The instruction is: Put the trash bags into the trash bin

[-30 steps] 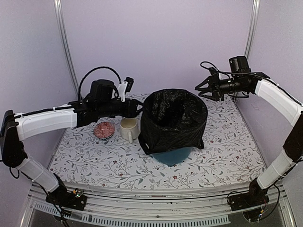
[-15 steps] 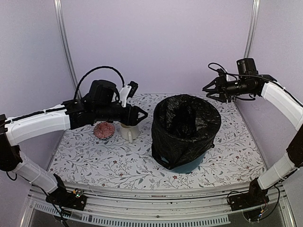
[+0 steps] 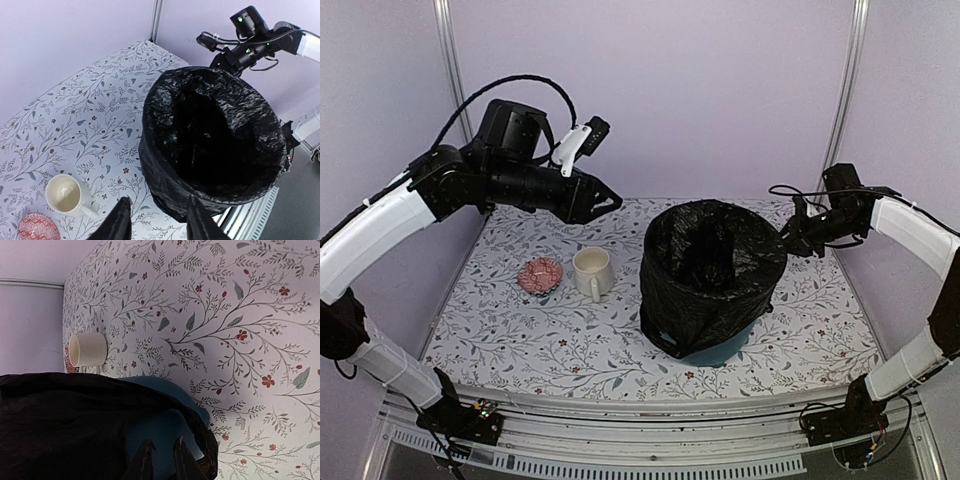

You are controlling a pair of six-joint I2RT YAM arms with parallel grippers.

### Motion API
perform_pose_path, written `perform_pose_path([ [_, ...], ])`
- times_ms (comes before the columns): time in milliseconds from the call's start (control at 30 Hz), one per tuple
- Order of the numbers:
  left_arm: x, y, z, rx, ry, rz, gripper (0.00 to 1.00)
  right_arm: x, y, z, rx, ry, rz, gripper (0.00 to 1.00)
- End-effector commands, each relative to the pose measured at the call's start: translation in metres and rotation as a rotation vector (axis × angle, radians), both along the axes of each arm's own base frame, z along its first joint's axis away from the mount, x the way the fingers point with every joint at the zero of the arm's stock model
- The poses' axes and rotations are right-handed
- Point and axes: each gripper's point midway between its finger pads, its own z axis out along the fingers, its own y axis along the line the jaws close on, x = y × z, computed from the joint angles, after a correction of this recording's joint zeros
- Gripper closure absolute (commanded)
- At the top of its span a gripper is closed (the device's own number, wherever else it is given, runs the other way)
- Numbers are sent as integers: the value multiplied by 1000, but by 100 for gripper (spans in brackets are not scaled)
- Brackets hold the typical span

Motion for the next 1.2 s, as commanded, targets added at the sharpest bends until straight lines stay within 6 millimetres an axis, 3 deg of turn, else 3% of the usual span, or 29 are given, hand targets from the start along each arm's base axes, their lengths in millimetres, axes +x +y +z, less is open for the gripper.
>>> perform_pose_path([
  [0, -30, -13, -17, 144, 23, -131, 65, -21, 26, -5, -19, -19, 97, 85],
  [167, -40, -28, -19, 172, 34, -175, 79, -39, 66, -16, 10, -2, 200, 86],
  [400, -51, -39, -32, 241, 35, -195, 86, -69, 136, -24, 87, 29, 408, 85],
  [600, -74, -38, -45, 290, 83, -235, 93, -82, 174, -32, 120, 54, 523, 84],
  [633, -80, -39, -47, 297, 96, -254, 94, -77, 179, -24, 126, 32, 533, 84],
  [833, -104, -49, -85, 423, 103, -330, 100, -73, 176, -27, 111, 25, 540, 82],
  [1033, -96, -54, -123, 520, 128, -295, 100, -71, 140, -36, 73, 31, 443, 82],
  [1167, -95, -59, -147, 563, 165, -303, 100, -75, 121, -43, 67, 51, 399, 76],
])
